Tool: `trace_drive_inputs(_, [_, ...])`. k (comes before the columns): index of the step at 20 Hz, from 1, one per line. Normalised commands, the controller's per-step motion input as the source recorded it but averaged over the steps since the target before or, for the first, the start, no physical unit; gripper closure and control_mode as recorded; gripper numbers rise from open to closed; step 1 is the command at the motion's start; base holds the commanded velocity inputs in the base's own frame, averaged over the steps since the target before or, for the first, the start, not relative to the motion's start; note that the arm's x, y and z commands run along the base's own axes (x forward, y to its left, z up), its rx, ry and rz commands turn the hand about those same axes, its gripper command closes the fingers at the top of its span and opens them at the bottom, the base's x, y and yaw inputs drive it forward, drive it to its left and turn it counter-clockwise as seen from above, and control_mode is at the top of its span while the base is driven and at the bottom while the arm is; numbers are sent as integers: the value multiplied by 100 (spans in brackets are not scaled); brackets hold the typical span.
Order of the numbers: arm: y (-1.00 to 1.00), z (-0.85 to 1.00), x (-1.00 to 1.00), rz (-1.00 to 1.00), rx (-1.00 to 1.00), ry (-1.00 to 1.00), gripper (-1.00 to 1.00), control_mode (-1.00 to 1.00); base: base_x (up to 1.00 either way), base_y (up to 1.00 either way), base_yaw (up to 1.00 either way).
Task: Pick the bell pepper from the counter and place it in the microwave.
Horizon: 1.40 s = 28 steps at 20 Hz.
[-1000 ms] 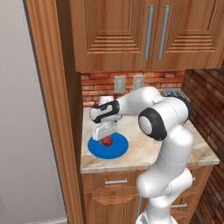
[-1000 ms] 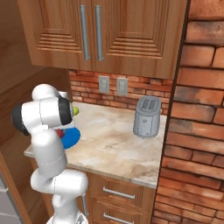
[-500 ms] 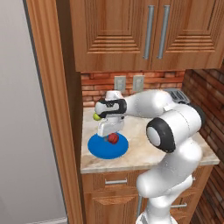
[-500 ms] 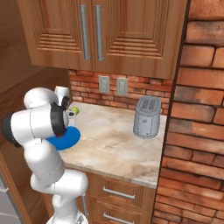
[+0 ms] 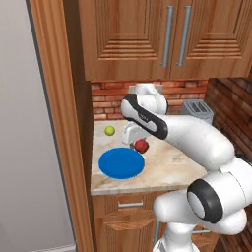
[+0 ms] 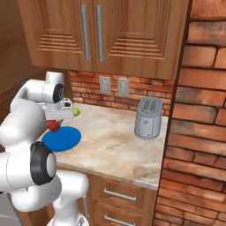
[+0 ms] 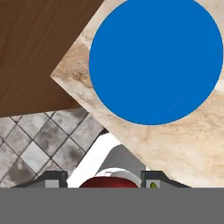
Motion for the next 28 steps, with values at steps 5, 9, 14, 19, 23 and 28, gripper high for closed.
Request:
trace_drive_inputs(5, [-36,97,-89,-6,0,-16,100,-100,0,0,0])
trace_drive_inputs(9, [-32,84,-82,-8,0,-20,100,-100,0,0,0])
trace_drive_inputs(14, [-32,48,-70,-8,0,-6,100,-100,0,0,0])
trace_drive_inputs(19, [-10,0,-6,0,0,3,100,-100,0,0,0])
trace_drive_inputs(23, [0,0,0,0,0,0,100,-100,0,0,0])
trace_drive_inputs(28, [0,0,-14,0,0,0,100,-100,0,0,0])
